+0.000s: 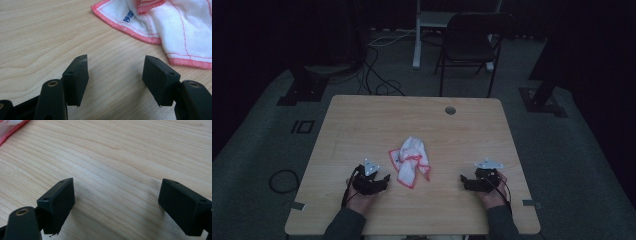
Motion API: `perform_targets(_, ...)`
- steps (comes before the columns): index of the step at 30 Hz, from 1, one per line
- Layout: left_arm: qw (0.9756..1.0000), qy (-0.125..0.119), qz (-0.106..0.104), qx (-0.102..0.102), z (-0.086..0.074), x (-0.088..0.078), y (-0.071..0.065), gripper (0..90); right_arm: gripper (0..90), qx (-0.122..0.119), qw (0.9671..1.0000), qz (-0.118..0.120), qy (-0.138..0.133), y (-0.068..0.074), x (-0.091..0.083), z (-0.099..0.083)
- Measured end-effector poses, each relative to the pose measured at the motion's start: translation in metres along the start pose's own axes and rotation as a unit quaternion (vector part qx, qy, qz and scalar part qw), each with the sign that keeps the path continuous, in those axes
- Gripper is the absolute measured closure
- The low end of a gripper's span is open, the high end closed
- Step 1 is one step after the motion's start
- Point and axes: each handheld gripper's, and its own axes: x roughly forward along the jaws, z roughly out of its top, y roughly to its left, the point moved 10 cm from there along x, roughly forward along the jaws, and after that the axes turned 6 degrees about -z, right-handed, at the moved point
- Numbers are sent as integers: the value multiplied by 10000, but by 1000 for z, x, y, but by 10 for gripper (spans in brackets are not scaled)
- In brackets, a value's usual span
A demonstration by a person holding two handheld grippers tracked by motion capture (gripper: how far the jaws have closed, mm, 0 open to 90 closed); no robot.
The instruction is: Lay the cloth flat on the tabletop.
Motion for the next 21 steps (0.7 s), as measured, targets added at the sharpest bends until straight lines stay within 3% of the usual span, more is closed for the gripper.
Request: perform_targets(21, 10000, -22, 11, -19, 0, 0, -2, 415, 136, 11, 10000, -9, 0, 0, 1, 1)
